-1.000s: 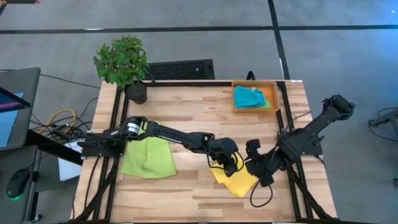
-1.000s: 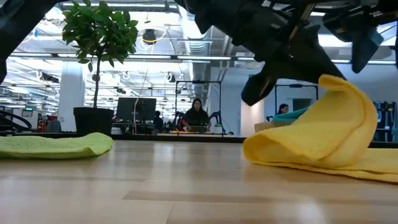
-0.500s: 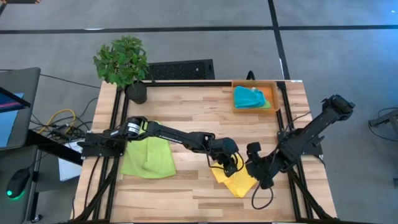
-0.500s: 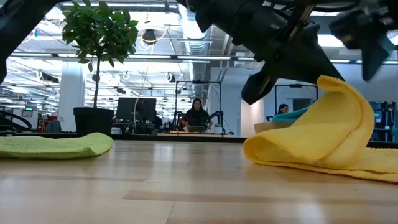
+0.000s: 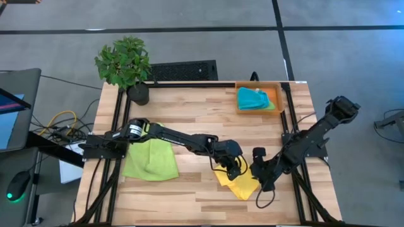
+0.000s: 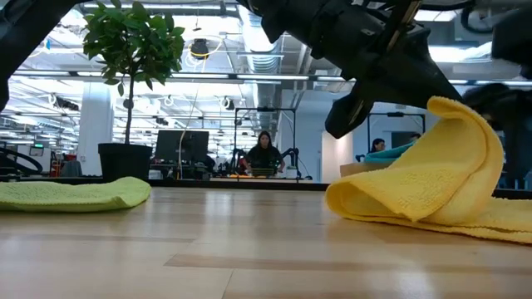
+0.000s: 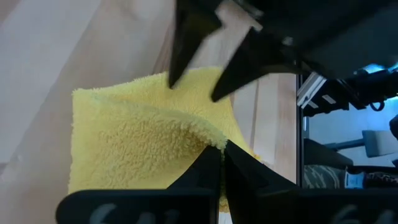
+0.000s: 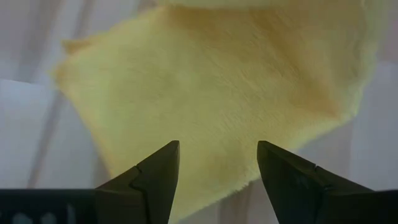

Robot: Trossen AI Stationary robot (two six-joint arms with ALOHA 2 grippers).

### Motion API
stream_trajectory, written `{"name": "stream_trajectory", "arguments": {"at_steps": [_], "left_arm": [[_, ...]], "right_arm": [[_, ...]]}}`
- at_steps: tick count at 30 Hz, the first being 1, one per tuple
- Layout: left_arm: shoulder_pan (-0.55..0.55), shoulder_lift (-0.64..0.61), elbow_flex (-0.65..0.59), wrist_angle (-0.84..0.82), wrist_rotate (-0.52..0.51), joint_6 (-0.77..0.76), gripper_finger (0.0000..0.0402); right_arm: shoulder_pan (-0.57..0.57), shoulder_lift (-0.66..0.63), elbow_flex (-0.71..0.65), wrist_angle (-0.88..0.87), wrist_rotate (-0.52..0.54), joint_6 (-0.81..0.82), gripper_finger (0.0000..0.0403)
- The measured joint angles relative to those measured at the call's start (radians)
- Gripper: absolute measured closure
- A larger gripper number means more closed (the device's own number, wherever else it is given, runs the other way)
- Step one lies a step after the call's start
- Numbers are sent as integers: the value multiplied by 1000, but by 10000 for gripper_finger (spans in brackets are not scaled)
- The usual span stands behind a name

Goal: Fold microfiber towels
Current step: Fold the yellow microfiber towel

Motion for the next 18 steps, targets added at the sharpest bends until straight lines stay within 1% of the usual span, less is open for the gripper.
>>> {"name": "stream_trajectory", "arguments": {"at_steps": [4,11,18], "left_arm": [[0,0,0,2,0,0,401],[0,0,18,19,1,2,401],[0,0,62,20,1,30,401]], "right_arm": [[-31,0,-42,20,1,44,163],[-85,1,-87,50,-3,48,163],[-128,62,-95,85,-8,50,163]]}}
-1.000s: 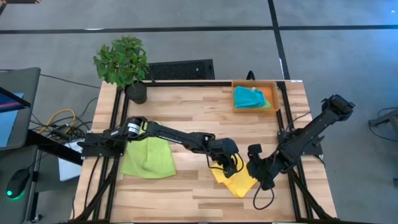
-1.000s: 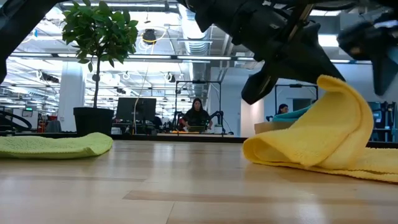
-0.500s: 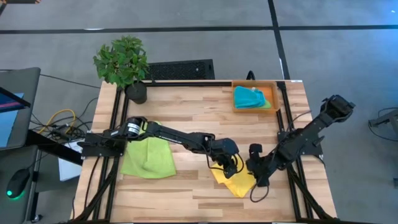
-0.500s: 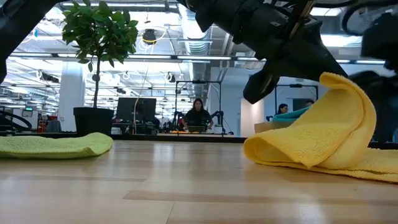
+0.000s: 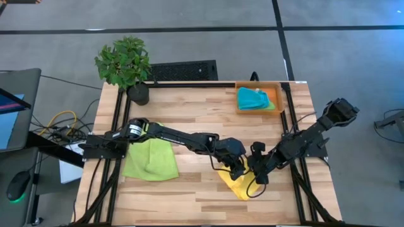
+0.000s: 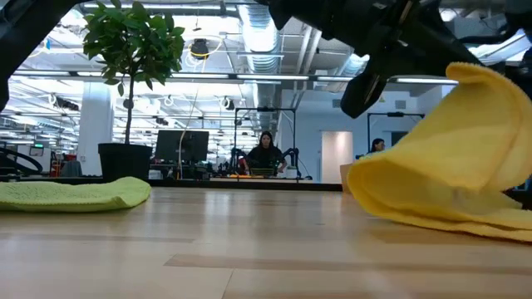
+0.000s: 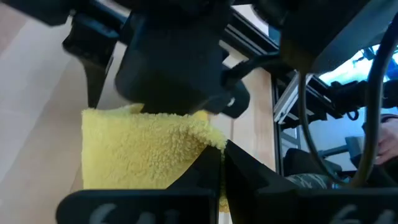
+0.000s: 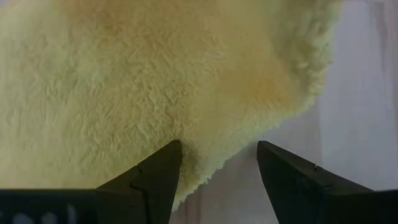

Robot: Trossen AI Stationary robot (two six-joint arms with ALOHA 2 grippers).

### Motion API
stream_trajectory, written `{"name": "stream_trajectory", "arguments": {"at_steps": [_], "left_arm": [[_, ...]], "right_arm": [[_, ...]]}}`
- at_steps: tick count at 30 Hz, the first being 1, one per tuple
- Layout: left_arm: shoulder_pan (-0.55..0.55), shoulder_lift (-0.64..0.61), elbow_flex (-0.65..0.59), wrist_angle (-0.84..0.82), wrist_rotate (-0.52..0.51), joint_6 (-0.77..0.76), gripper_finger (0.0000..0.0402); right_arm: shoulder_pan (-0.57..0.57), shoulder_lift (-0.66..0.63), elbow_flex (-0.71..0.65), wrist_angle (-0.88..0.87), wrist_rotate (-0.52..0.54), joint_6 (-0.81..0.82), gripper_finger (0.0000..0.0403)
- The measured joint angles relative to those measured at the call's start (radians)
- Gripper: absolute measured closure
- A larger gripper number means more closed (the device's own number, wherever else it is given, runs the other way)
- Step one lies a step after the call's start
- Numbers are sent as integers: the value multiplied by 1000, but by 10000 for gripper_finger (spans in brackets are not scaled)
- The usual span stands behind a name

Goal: Fold microfiber towels
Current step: Fold the yellow microfiber towel

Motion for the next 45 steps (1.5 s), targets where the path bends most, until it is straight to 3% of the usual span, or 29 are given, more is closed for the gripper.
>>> {"name": "stream_trajectory", "arguments": {"at_steps": [6,21,33,45], "left_arm": [[-1,0,0,-2,-12,-20,401],[-26,0,0,9,-97,-29,401],[-25,0,0,7,-99,-24,401],[-25,0,0,60,-258,-6,401]], "right_arm": [[-17,48,4,36,19,1,163],[-18,22,-4,34,173,-13,163],[116,-203,-4,-5,200,-12,163],[233,-436,-4,-97,257,-4,163]]}}
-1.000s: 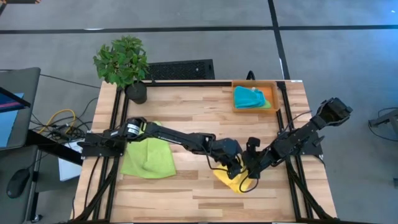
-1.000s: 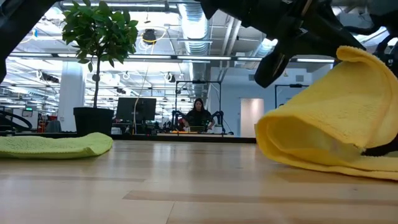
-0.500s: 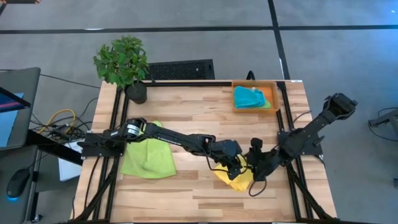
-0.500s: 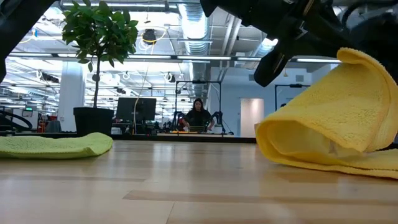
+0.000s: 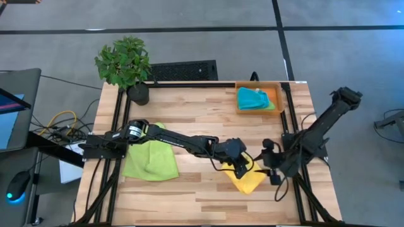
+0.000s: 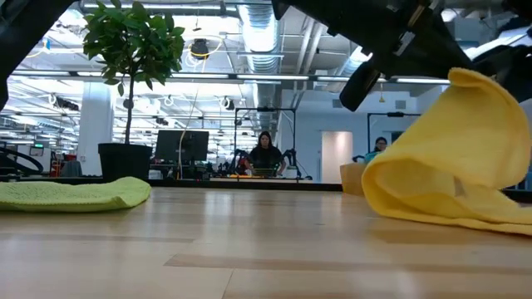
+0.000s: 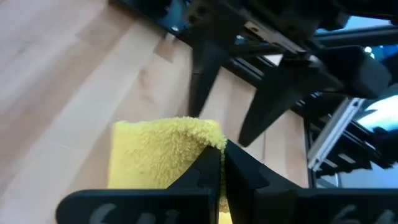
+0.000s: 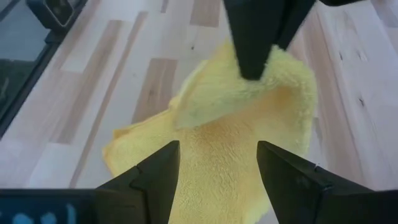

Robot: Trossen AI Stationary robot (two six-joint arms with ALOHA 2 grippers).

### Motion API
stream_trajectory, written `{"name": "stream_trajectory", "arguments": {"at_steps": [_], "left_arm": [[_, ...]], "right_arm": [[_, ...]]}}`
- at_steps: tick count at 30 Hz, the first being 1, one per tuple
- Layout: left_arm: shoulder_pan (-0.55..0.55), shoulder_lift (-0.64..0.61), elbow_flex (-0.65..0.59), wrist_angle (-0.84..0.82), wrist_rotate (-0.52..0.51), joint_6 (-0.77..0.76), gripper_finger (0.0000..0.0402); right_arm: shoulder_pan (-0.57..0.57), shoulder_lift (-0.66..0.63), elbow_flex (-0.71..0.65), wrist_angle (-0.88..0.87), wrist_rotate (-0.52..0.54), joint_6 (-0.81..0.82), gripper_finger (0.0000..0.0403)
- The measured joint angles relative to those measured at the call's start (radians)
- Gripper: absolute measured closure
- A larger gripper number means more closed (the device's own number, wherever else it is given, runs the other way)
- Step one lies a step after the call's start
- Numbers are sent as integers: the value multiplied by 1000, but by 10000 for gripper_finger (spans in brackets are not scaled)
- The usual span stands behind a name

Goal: Fold microfiber towels
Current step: Fold the yellow microfiber towel

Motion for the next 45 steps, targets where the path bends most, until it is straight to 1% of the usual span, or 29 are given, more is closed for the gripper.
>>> {"name": "stream_trajectory", "arguments": {"at_steps": [4,10,15,17,19,20,22,25,28,31,35,42,45], "left_arm": [[-2,0,-1,8,-16,0,401],[-17,0,-1,56,34,11,401],[-33,0,-1,64,37,10,401],[-35,1,-1,64,22,10,401],[-36,23,2,113,13,3,401],[-36,31,-1,117,20,1,401],[-35,69,5,186,55,-16,401],[-31,104,25,197,101,-42,401],[-32,123,49,203,109,-51,401],[-34,130,68,202,109,-47,401],[-37,130,68,200,65,-27,401],[-37,130,68,200,58,-22,401],[-39,130,68,200,16,-13,401]], "right_arm": [[19,-27,1,-26,22,0,163],[22,-25,1,-49,37,1,163],[22,-25,1,-55,47,1,163],[22,-25,1,-57,47,1,163],[22,-25,1,-68,47,2,163],[22,-25,1,-76,47,6,163],[22,-25,2,-95,48,24,163],[22,-25,2,-138,48,63,163],[22,-26,2,-180,48,89,163],[22,-26,2,-196,48,90,163],[22,-26,2,-197,32,90,163],[14,-26,2,-197,11,90,163],[8,-26,2,-197,11,90,163]]}}
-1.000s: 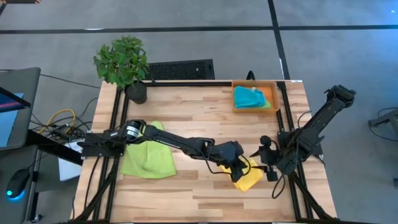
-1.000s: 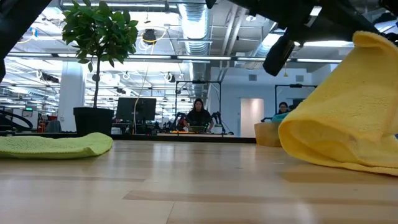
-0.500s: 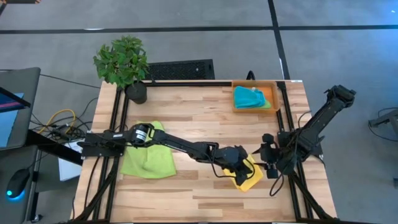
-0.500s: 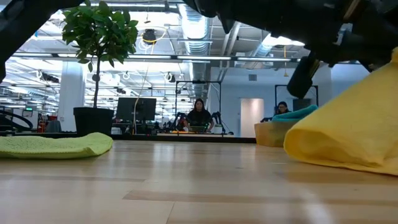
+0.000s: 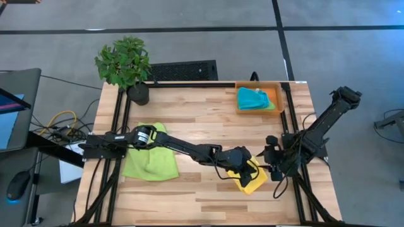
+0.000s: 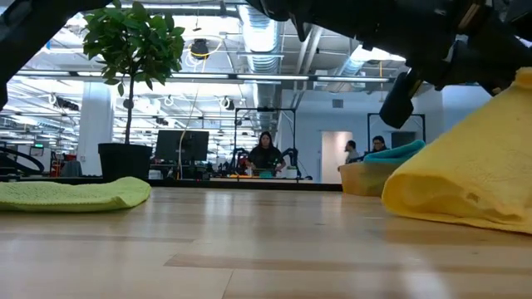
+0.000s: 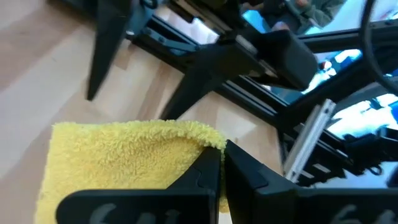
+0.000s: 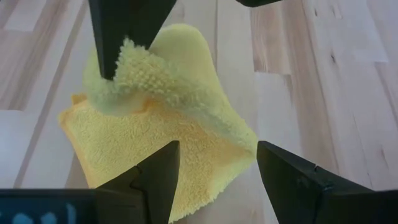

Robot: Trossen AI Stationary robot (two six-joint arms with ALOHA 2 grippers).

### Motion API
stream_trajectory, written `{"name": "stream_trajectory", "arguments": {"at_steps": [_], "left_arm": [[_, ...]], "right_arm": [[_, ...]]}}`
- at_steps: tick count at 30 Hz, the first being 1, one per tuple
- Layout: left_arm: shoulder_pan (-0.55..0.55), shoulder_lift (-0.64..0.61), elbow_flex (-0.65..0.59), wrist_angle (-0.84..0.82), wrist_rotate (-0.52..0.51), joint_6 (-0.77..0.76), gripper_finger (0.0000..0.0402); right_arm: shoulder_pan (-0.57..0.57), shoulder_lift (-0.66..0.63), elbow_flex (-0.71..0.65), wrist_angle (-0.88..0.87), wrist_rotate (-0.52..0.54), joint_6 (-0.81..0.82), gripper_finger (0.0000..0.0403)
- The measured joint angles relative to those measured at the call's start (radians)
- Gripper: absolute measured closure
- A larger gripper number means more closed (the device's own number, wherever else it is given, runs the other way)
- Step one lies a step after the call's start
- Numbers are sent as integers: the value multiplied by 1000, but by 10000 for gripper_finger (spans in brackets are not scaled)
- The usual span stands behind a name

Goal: Fold microfiber towels
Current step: Fold the yellow microfiber towel

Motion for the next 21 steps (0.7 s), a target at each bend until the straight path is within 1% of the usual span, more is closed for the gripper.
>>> {"name": "stream_trajectory", "arguments": {"at_steps": [4,10,12,15,17,21], "left_arm": [[-4,10,1,13,-31,23,401],[-17,34,3,31,-30,23,401],[-18,44,-2,35,-15,2,398],[-15,66,0,85,11,-18,392],[-13,67,0,83,28,-7,388],[-15,67,-1,92,26,17,371]], "right_arm": [[-5,0,0,-1,1,0,163],[-5,0,0,-3,1,0,163],[-5,0,0,-5,1,-1,163],[-5,0,0,-8,0,8,163],[-5,0,0,-9,-1,15,163],[-4,0,0,-12,-1,15,163]]}}
